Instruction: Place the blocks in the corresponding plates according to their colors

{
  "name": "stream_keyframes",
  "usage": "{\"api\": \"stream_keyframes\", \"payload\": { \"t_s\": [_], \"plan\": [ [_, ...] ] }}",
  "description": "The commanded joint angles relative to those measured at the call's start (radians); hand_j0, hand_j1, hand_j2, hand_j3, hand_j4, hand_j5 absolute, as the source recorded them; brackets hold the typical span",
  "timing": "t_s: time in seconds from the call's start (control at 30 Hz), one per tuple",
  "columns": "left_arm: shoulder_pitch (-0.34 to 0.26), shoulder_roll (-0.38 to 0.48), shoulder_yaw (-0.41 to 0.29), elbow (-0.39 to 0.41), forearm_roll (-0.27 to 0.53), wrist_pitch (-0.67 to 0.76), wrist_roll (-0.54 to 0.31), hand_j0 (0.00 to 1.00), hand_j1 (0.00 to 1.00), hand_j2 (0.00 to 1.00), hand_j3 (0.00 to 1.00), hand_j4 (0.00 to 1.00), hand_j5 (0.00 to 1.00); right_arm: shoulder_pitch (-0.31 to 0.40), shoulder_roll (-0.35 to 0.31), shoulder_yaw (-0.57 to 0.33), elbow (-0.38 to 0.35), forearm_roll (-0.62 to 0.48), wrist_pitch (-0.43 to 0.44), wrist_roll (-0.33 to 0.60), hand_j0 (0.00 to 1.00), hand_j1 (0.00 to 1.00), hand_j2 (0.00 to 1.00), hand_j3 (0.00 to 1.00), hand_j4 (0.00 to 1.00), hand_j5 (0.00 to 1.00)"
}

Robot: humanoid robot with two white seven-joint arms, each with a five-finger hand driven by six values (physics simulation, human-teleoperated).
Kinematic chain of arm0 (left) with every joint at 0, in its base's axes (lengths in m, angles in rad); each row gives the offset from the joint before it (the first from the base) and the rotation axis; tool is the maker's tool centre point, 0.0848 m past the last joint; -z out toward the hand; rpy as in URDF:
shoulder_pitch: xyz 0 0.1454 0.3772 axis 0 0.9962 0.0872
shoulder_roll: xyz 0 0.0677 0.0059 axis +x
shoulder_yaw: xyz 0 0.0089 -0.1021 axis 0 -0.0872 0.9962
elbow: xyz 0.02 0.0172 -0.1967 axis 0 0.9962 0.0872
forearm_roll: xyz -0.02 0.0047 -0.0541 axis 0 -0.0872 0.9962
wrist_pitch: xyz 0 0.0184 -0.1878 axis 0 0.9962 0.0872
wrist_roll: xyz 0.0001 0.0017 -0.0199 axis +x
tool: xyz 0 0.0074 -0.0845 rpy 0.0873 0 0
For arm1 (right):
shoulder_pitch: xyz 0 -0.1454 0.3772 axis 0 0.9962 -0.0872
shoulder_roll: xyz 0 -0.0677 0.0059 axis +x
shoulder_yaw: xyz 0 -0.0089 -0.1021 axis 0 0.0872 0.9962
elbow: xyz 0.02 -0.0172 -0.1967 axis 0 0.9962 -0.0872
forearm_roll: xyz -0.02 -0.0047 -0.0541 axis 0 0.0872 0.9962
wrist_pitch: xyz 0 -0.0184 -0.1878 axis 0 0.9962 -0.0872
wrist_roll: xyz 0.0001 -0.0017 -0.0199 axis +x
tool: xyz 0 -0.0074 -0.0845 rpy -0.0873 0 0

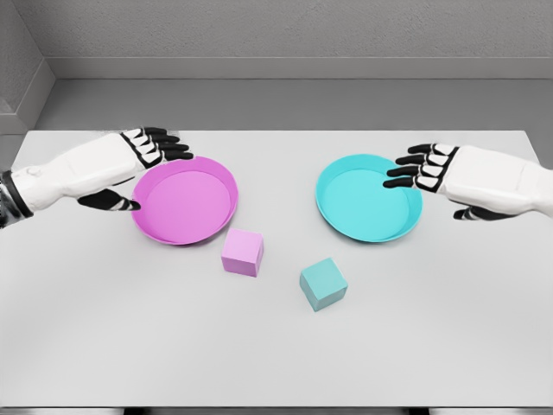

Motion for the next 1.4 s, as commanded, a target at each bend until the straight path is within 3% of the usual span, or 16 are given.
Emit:
{"api": "stream_keyframes", "payload": {
  "t_s": [0.0,0.2,0.3,0.5,0.6,0.8,0.97,1.03,1.13,1.2,1.37],
  "plan": [
    [-0.003,0.001,-0.047,-0.003,-0.015,0.001,-0.067,1.0,1.0,1.0,1.0,1.0,1.0,0.0,-0.001,0.004,0.0,-0.005,0.001,0.039,1.0,1.0,1.0,1.0,1.0,1.0],
    [-0.014,0.002,-0.051,-0.024,-0.058,0.001,-0.09,1.0,1.0,1.0,1.0,1.0,1.0,0.011,0.023,0.012,0.012,-0.007,0.001,0.039,1.0,1.0,1.0,1.0,1.0,1.0],
    [-0.025,0.002,-0.057,-0.052,-0.058,0.001,-0.108,1.0,1.0,1.0,1.0,1.0,1.0,0.02,0.057,0.064,0.027,-0.007,0.001,0.036,1.0,1.0,1.0,1.0,1.0,1.0],
    [-0.089,-0.031,-0.149,-0.061,-0.076,0.001,-0.13,1.0,1.0,1.0,1.0,1.0,1.0,0.029,0.14,0.104,0.027,0.018,0.001,0.105,1.0,1.0,1.0,1.0,1.0,1.0],
    [-0.089,-0.048,-0.156,-0.061,-0.092,0.001,-0.131,1.0,1.0,1.0,1.0,1.0,1.0,0.032,0.152,0.15,0.021,0.016,0.001,0.105,1.0,1.0,1.0,1.0,1.0,1.0],
    [-0.101,-0.071,-0.182,-0.061,-0.11,0.001,-0.133,1.0,1.0,1.0,1.0,1.0,1.0,0.049,0.189,0.159,0.02,0.007,0.001,0.102,1.0,1.0,1.0,1.0,1.0,1.0],
    [-0.135,-0.131,-0.234,-0.05,-0.161,0.001,-0.139,1.0,1.0,1.0,1.0,1.0,1.0,0.035,0.241,0.159,0.02,0.012,0.001,0.111,1.0,1.0,1.0,1.0,1.0,1.0],
    [-0.14,-0.154,-0.242,-0.037,-0.187,0.001,-0.139,1.0,1.0,1.0,1.0,1.0,1.0,0.037,0.276,0.158,0.021,0.013,0.001,0.197,1.0,1.0,1.0,1.0,1.0,1.0],
    [-0.163,-0.186,-0.274,0.008,-0.201,0.001,-0.139,1.0,1.0,1.0,1.0,1.0,1.0,0.037,0.278,0.159,0.029,0.019,0.001,0.214,0.99,0.99,0.99,0.99,0.99,0.99],
    [-0.186,-0.202,-0.3,0.042,-0.199,0.001,-0.139,1.0,1.0,1.0,1.0,1.0,1.0,0.034,0.279,0.158,0.027,0.012,0.001,0.274,0.99,0.99,0.99,0.99,0.99,0.99],
    [-0.201,-0.203,-0.32,0.055,-0.201,0.001,-0.139,1.0,1.0,1.0,1.0,1.0,1.0,0.006,0.304,0.159,0.029,0.016,0.001,0.281,0.99,0.99,0.99,0.99,0.99,0.99]
  ]
}}
